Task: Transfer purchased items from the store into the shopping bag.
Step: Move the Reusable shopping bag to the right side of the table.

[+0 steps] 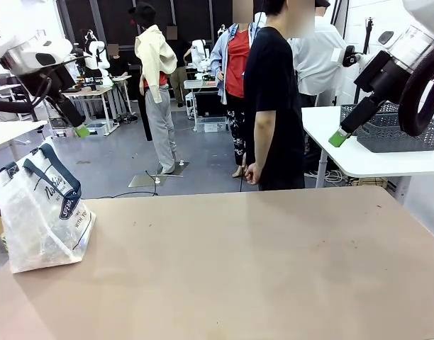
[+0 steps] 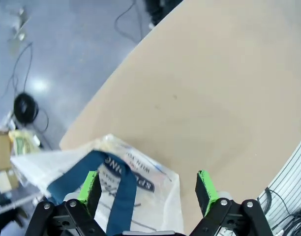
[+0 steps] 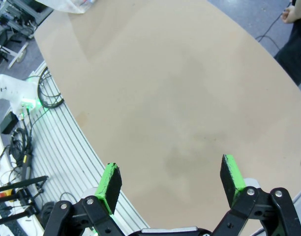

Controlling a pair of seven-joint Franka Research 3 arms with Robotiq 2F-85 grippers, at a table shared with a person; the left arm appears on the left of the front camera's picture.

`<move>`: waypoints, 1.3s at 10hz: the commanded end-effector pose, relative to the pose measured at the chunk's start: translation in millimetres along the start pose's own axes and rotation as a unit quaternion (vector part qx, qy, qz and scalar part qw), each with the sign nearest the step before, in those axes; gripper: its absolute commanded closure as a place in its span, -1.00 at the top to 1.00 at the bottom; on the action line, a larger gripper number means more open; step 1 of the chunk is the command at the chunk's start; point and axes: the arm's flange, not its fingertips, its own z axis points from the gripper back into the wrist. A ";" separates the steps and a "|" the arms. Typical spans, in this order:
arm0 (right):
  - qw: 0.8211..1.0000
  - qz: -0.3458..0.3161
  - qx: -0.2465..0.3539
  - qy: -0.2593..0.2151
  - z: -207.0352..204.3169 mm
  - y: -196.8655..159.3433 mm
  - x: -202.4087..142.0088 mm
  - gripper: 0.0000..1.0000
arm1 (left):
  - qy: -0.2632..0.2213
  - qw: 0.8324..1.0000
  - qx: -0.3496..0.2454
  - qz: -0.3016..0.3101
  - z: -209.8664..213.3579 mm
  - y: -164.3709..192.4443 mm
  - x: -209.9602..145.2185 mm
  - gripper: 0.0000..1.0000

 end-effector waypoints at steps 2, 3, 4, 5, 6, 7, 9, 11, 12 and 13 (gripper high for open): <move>1.000 -0.004 -0.002 0.002 -0.7 1.5 0.0 1.00 | -0.062 0.990 -0.126 -0.029 -18.1 8.5 -10.2 1.00; 1.000 -0.004 -0.002 0.002 -0.7 1.5 0.0 1.00 | -0.077 0.985 -0.151 -0.036 -21.7 8.8 -15.6 1.00; 1.000 -0.004 -0.002 0.002 -0.7 1.5 0.0 1.00 | -0.087 0.980 -0.171 -0.044 -24.3 6.8 -19.4 1.00; 1.000 -0.004 -0.002 0.002 -0.7 1.5 0.0 1.00 | -0.096 0.974 -0.200 -0.052 -28.2 3.3 -21.2 1.00; 1.000 -0.004 -0.002 0.002 -0.7 1.5 0.0 1.00 | -0.099 0.971 -0.206 -0.070 -33.0 -3.6 -23.7 1.00; 1.000 -0.004 -0.002 0.002 -0.7 1.5 0.0 1.00 | -0.118 0.969 -0.196 -0.094 -36.1 -9.0 -28.4 1.00; 1.000 -0.004 -0.002 0.002 -0.7 1.5 0.0 1.00 | -0.154 0.965 -0.173 -0.125 -33.7 -17.3 -31.1 1.00; 1.000 -0.004 -0.002 0.002 -0.7 1.5 0.0 1.00 | -0.169 0.959 -0.189 -0.128 -36.0 -21.9 -32.1 1.00; 1.000 -0.004 -0.002 0.002 -0.7 1.5 0.0 1.00 | -0.177 0.958 -0.188 -0.124 -34.5 -21.8 -32.9 1.00; 1.000 -0.004 -0.002 0.002 -0.7 1.5 0.0 1.00 | -0.170 0.960 -0.189 -0.120 -34.2 -22.6 -32.7 1.00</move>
